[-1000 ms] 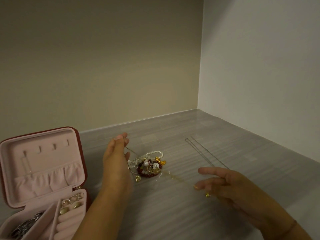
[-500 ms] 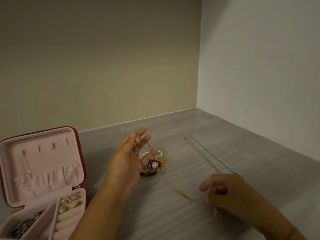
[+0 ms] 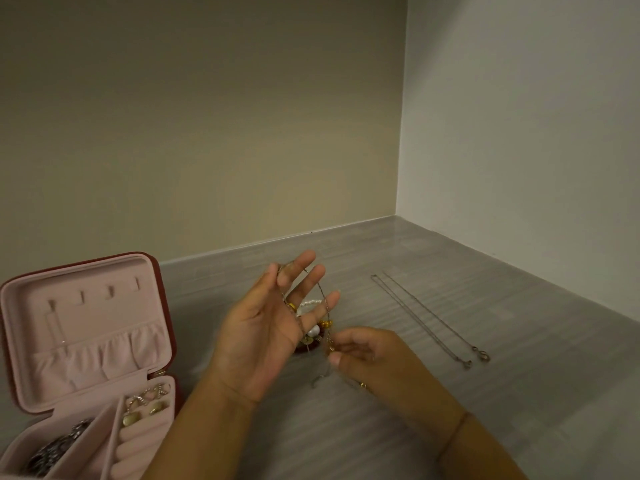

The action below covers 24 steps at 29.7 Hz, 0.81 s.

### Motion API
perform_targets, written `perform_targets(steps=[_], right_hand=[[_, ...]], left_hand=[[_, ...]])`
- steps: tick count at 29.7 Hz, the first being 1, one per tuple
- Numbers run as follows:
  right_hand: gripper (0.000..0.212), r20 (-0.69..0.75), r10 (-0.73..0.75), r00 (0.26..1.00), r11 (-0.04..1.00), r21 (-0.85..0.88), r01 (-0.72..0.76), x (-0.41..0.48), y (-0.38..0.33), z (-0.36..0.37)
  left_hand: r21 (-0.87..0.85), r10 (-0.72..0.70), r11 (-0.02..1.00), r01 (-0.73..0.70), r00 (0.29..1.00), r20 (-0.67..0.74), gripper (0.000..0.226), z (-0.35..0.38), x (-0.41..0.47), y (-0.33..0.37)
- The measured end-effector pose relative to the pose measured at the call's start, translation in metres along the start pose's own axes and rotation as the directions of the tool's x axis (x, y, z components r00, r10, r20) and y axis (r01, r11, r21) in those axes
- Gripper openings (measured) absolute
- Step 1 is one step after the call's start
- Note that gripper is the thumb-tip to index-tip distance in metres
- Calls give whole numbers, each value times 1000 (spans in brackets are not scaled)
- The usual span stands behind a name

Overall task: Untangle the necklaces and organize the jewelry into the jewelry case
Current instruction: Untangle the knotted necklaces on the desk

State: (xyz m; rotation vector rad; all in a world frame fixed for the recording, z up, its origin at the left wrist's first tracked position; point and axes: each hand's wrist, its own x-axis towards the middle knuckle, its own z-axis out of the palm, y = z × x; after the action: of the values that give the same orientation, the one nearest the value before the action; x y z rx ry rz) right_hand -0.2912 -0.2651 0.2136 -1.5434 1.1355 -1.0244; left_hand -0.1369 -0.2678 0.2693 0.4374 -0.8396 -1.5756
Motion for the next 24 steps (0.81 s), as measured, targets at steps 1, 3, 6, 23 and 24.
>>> perform_targets(steps=[1,3,6,23,24], right_hand=[[15,-12,10,1000,999,37,-9,0,1,0],[8,-13,30,999,995,94,-29,-1,4,-3],[10,16,90,996,972,216,-91,-6,4,-9],[13,-163,188,968,948,287,-136,-18,2,-24],[12,-175,185,967,937,328,-120,-18,2,-25]], left_hand=[[-1,0,1000,0,1000,0,36,0,0,0],[2,4,1000,-4,1000,-6,38,0,0,1],[-13,20,1000,-20,999,-39,40,-2,2,2],[217,161,969,-120,970,-182,45,-13,6,8],[334,187,936,-111,960,-207,44,-12,7,6]])
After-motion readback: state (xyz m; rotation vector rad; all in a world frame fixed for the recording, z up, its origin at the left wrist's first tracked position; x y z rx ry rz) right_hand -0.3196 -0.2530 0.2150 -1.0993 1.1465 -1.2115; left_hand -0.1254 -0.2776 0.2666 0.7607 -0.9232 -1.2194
